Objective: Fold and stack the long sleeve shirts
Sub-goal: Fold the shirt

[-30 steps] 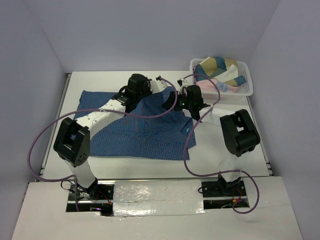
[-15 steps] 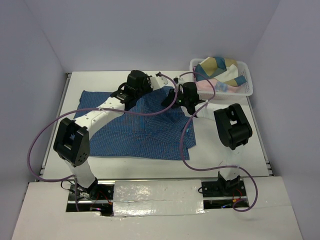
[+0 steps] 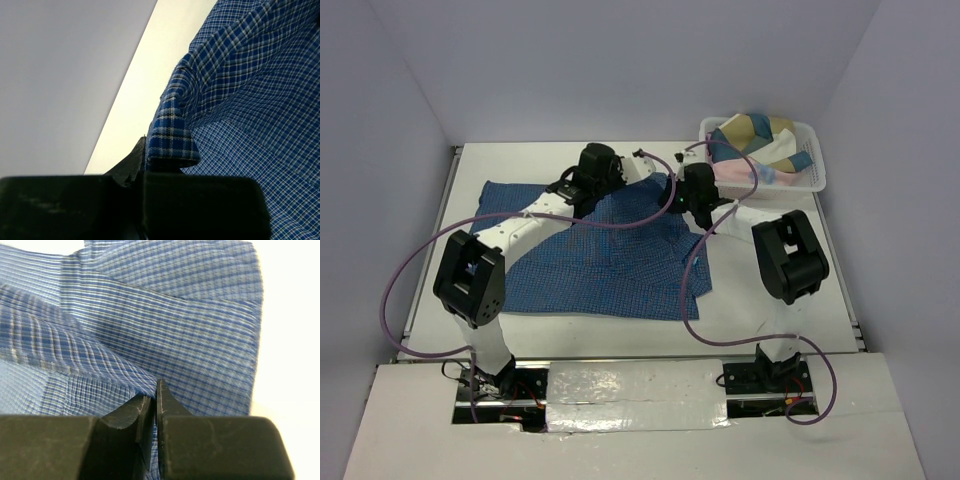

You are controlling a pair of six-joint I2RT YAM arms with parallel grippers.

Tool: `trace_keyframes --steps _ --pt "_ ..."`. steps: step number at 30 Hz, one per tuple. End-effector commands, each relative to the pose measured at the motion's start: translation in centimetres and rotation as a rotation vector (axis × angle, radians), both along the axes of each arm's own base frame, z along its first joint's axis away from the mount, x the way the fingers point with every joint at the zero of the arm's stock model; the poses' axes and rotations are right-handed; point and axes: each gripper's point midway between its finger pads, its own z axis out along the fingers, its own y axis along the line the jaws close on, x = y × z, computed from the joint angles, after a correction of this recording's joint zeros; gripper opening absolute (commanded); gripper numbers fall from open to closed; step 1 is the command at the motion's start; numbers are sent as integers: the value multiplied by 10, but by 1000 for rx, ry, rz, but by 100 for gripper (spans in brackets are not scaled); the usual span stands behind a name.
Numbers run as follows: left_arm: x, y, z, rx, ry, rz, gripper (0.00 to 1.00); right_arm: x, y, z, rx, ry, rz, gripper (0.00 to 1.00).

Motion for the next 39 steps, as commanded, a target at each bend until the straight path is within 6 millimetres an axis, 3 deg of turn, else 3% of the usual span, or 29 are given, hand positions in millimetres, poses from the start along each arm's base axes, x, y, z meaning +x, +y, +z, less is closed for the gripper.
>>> trace_keyframes --steps 1,8,10,12,13,14,15,17,18,19,21,23,27,31,36,39 --pt "10 1 21 -36 -50 28 0 2 -16 36 -67 -102 -118 11" --pt "9 -2 18 -44 -31 28 0 -2 -20 24 -168 -77 -152 21" --pt "9 -2 17 -43 -24 30 0 -5 -30 21 -190 -68 -194 38" --pt "10 -1 18 -39 -28 39 0 -9 -35 34 -182 -96 -216 51" --pt "10 0 18 -38 -28 45 0 -19 -40 26 -188 -81 -214 54" --pt "10 0 18 -36 -27 50 0 -23 -40 39 -156 -110 -218 55" --pt "12 1 18 -31 -24 61 0 -36 -40 28 -145 -88 -190 55" --pt "13 0 19 -32 -25 75 0 -49 -33 40 -81 -111 -147 53" --pt "15 1 21 -31 -26 88 0 -60 -31 29 -51 -75 -131 44" --pt "17 1 21 -39 -24 95 0 -68 -18 34 10 -71 -73 28" --pt "17 -3 23 -50 -14 91 0 -85 -4 20 73 8 -53 15" --pt "16 -6 24 -57 -8 82 0 -90 -3 8 102 74 -85 0" --pt "0 -16 25 -54 24 46 0 -104 10 -11 226 169 -86 0" --pt "-17 -24 21 -35 55 15 0 -106 18 -36 232 261 -79 0" --pt "-36 -23 11 -20 120 0 0 -95 0 -56 183 309 -209 0" --pt "-52 -26 14 -37 171 -32 0 -94 0 -57 183 324 -207 0"
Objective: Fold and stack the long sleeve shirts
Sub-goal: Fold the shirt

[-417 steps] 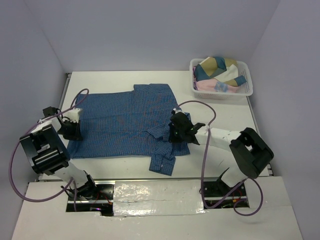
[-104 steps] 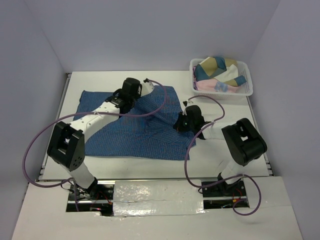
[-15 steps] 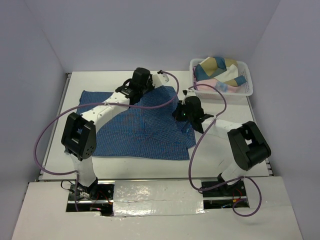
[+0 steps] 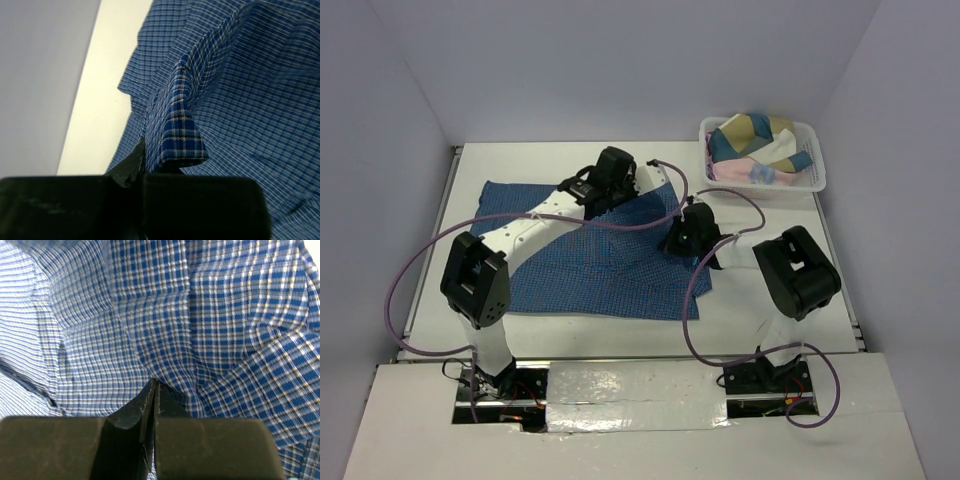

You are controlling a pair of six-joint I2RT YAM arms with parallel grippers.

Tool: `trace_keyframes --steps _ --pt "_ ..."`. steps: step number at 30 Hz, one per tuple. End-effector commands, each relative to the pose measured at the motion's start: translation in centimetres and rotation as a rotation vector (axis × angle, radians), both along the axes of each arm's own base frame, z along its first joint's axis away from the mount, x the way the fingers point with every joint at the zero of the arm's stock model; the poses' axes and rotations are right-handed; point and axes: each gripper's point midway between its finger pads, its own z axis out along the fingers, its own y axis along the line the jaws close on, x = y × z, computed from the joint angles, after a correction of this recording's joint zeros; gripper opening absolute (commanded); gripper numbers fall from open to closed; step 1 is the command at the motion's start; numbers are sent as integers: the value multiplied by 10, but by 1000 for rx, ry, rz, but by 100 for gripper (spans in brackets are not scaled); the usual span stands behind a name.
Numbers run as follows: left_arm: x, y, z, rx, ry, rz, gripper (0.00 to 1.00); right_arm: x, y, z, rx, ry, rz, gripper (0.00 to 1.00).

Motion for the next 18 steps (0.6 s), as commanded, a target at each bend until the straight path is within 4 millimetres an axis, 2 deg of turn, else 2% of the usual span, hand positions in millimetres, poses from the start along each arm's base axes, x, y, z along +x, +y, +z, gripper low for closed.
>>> trace_keyframes --steps 1,2,3,5,7,8,9,10,11,12,13,14,16,17,18 --pt "-23 -2 32 -80 26 -26 0 16 2 13 22 -24 -32 0" --pt "-29 -6 42 -103 31 -50 0 13 2 14 27 -32 -17 0" --pt "-41 -7 39 -95 74 -61 0 12 9 29 64 -70 13 0" --pt "-60 -9 45 -105 121 -96 1 8 8 52 88 -124 32 5" --pt "-80 -13 48 -105 150 -135 2 3 0 61 68 -132 22 16" --pt "-90 -15 45 -105 177 -156 2 2 -5 80 67 -173 20 20" --pt "-106 -17 33 -75 227 -177 2 -3 -15 78 36 -150 -1 26" --pt "-115 -18 31 -71 243 -190 2 -7 -23 78 15 -141 -17 28" --pt "-124 -18 25 -57 269 -200 3 -10 -31 94 7 -175 -29 30" --pt "-140 -20 11 -29 319 -222 3 -17 -44 89 -39 -151 -60 31" --pt "-148 -22 6 -24 339 -230 3 -23 -54 85 -64 -139 -82 31" --pt "-155 -23 0 -13 360 -237 3 -27 -62 98 -67 -173 -102 32" --pt "-175 -28 -17 5 418 -266 4 -42 -84 85 -131 -134 -150 35" --pt "-182 -29 -22 11 439 -276 4 -46 -90 94 -123 -160 -163 37" --pt "-193 -33 -29 22 467 -301 4 -53 -95 91 -135 -149 -168 38"
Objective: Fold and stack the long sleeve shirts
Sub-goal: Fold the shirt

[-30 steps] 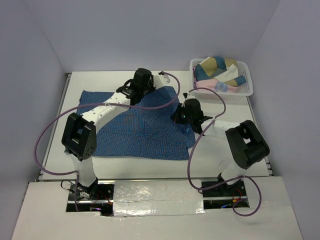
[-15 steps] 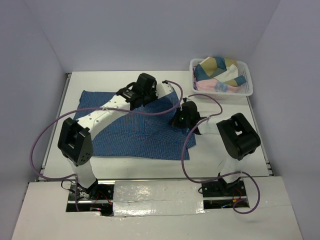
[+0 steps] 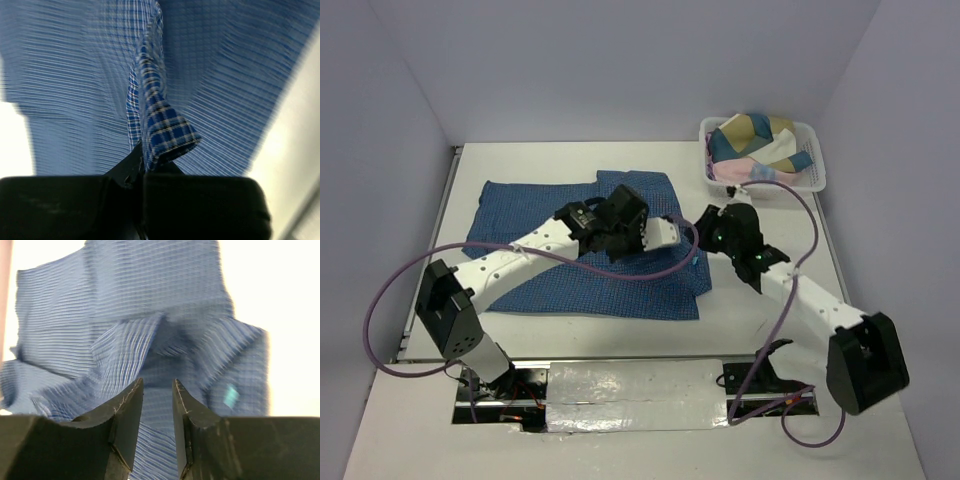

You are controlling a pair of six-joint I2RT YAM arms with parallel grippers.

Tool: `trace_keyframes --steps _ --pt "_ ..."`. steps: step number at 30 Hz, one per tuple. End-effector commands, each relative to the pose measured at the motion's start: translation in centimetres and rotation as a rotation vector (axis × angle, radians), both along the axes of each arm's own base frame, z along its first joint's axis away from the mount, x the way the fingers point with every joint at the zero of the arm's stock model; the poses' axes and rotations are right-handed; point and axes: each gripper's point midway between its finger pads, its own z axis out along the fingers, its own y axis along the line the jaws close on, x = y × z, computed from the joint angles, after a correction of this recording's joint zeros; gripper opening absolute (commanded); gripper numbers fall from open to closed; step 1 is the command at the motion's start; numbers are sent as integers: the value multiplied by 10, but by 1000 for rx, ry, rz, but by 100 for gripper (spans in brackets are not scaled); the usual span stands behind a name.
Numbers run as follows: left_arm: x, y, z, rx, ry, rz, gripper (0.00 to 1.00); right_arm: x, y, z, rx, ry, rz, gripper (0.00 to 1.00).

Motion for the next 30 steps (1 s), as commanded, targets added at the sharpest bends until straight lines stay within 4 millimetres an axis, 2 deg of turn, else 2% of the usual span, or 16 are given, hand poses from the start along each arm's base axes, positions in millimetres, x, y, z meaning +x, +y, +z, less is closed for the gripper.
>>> trace_keyframes --steps 1,2,4,5,8,12,16,21,25,26,30 --pt "-42 1 -27 45 148 -38 4 -32 -38 -37 -124 106 -78 38" --pt "-48 0 -31 58 163 -49 5 -34 -42 -30 -117 82 -89 39" --pt "-66 -6 -42 96 194 -91 6 -42 -49 -35 -137 89 -97 40" --pt "-77 -11 -47 117 203 -125 6 -43 -51 -32 -136 76 -102 41" --pt "-95 -13 -62 193 218 -175 7 -48 -54 -32 -147 72 -98 41" --pt "-107 -18 -73 231 258 -224 16 -48 -53 -33 -155 68 -82 41" --pt "-115 -22 -87 267 323 -277 19 -47 -49 -40 -168 86 -51 40" --pt "-107 -28 -108 314 326 -305 17 -46 -48 -48 -179 98 -35 40" --pt "-94 -40 -106 297 295 -307 20 -43 -46 -52 -190 105 -26 40" --pt "-85 -42 -102 284 283 -293 21 -42 -46 -52 -190 103 -27 40" --pt "-62 -37 -109 271 313 -234 25 -40 -46 -55 -201 109 -18 40"
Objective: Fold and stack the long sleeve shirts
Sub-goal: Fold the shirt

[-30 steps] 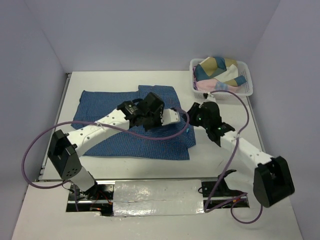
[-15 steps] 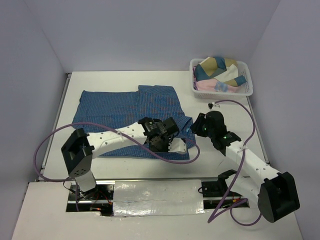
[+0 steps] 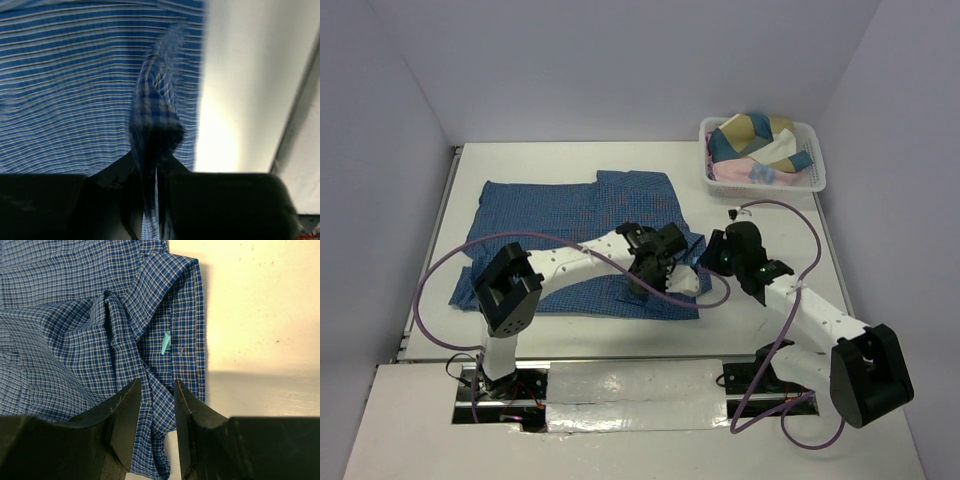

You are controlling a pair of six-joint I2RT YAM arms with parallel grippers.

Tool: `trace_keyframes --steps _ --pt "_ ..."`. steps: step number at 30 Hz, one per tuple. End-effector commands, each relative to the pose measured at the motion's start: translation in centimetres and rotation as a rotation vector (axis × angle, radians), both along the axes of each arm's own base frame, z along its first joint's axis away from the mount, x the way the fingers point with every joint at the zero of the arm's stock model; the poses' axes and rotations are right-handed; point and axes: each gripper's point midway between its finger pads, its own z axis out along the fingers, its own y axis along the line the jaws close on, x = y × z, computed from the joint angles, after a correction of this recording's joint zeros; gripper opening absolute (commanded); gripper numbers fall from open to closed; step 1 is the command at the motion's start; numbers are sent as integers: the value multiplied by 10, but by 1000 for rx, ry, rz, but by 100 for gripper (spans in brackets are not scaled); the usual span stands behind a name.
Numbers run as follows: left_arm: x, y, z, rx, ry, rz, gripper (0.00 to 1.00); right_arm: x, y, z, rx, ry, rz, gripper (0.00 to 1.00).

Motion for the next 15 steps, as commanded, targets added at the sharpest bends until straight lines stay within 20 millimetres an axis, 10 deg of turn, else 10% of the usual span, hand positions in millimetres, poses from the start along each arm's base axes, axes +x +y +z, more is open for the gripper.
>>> trace_keyframes --steps 1,13,15 --pt "31 4 -1 -23 13 57 25 9 1 6 -5 -41 11 40" --pt "82 -4 -4 -48 -109 156 55 14 4 1 -8 -25 22 41" --pt "95 0 5 -51 -154 203 84 13 5 1 -4 -25 28 41"
